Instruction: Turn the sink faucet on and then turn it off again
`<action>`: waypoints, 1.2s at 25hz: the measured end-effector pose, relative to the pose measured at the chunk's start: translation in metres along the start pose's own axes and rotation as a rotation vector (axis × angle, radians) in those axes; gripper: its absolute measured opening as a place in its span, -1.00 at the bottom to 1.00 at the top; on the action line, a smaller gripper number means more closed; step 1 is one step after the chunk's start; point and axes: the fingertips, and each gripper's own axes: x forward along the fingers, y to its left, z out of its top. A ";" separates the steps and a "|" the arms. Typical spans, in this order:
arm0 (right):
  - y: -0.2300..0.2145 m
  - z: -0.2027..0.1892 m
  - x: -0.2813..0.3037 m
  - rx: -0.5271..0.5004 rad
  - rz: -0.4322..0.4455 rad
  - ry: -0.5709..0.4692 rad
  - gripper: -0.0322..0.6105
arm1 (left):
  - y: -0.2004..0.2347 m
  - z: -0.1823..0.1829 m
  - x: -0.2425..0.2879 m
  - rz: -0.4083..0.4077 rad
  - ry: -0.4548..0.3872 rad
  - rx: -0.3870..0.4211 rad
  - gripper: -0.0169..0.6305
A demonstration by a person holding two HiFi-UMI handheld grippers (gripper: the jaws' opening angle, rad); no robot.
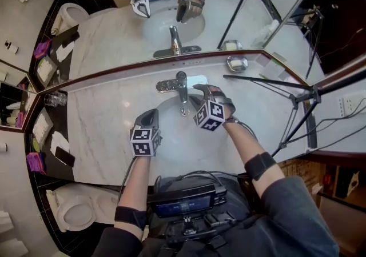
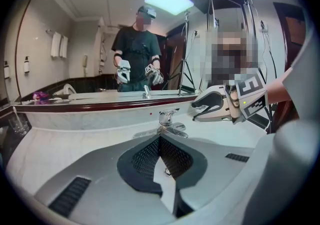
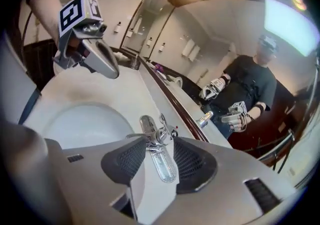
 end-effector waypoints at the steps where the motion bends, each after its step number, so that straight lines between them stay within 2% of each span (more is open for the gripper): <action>1: 0.000 0.004 0.004 -0.051 0.002 0.006 -0.29 | 0.001 0.000 0.001 0.001 -0.001 -0.002 -0.94; 8: 0.000 0.023 0.034 -0.271 0.034 0.036 -0.29 | 0.005 -0.002 0.005 0.004 0.000 -0.014 -0.94; 12: 0.004 0.026 0.048 -0.334 0.073 0.048 -0.30 | 0.006 -0.005 0.007 0.008 0.003 -0.020 -0.94; 14: 0.008 0.027 0.050 -0.367 0.097 0.054 -0.39 | 0.007 -0.006 0.008 0.009 0.005 -0.025 -0.94; 30: 0.013 0.022 0.050 -0.398 0.116 0.093 -0.51 | 0.002 -0.013 0.012 -0.002 0.015 -0.036 -0.94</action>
